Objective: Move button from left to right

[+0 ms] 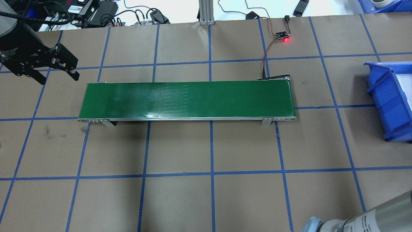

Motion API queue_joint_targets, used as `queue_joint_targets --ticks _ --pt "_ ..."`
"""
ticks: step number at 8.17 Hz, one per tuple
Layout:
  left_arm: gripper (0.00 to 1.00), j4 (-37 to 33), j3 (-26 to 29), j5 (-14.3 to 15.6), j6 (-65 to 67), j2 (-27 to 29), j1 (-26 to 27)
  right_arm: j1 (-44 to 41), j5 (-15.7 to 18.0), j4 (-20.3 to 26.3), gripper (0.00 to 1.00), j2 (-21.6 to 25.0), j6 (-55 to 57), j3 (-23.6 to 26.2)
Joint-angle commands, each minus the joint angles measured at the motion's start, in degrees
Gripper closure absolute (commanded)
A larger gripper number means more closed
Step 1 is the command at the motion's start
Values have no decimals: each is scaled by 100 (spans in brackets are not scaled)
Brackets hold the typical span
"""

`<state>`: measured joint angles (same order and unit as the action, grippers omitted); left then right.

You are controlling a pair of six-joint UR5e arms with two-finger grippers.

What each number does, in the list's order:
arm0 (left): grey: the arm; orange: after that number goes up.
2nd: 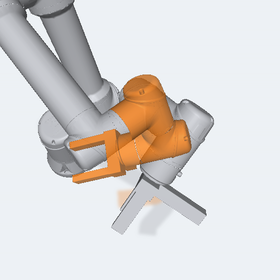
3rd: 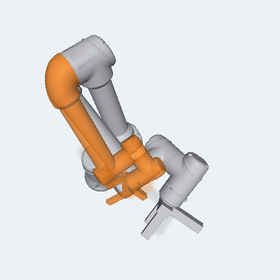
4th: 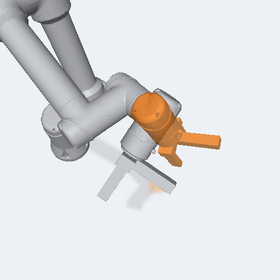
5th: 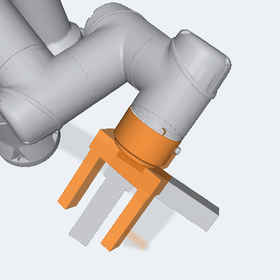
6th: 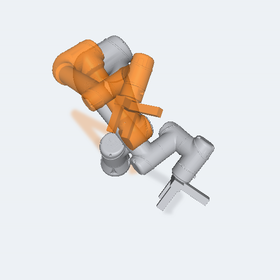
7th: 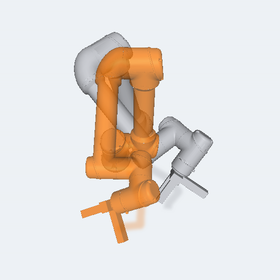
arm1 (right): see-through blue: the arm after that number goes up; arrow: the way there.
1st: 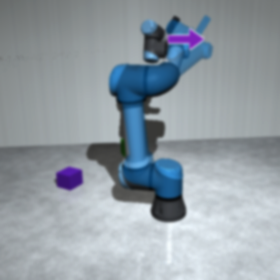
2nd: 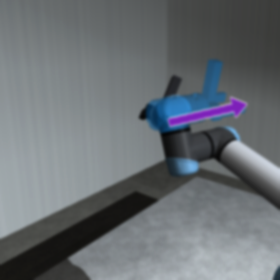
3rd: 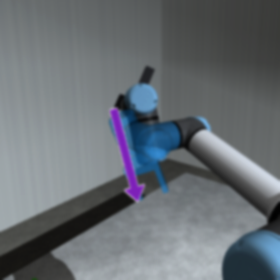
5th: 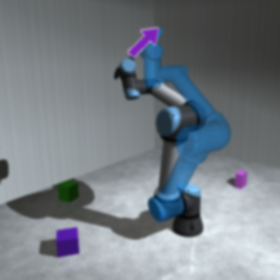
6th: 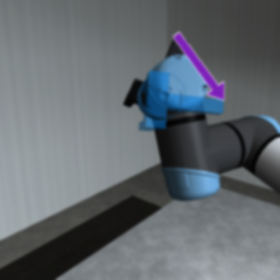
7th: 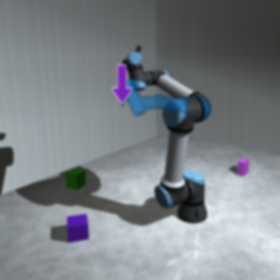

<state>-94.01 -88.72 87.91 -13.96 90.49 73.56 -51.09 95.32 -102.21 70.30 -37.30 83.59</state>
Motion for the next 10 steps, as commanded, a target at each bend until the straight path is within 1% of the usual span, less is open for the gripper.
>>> queue_joint_targets --ticks 1,5,6,7,8,9,10 --pt "0 6 -5 16 -1 -5 1 239 -364 -423 100 -315 -322 8" --pt "0 14 -5 16 -1 -5 1 293 -347 -475 100 -797 -357 78" --pt "0 14 -5 16 -1 -5 1 310 -330 -528 100 -816 -418 96" --pt "0 14 -5 25 -1 -5 1 319 -295 -554 100 -825 -514 114" --pt "0 14 -5 34 -1 -5 1 328 -242 -694 100 -868 -515 149" --pt "0 14 -5 34 -1 -5 1 328 -85 -791 100 -965 -515 166" --pt "0 14 3 7 -1 -5 1 319 -84 -792 100 -1044 -515 184"
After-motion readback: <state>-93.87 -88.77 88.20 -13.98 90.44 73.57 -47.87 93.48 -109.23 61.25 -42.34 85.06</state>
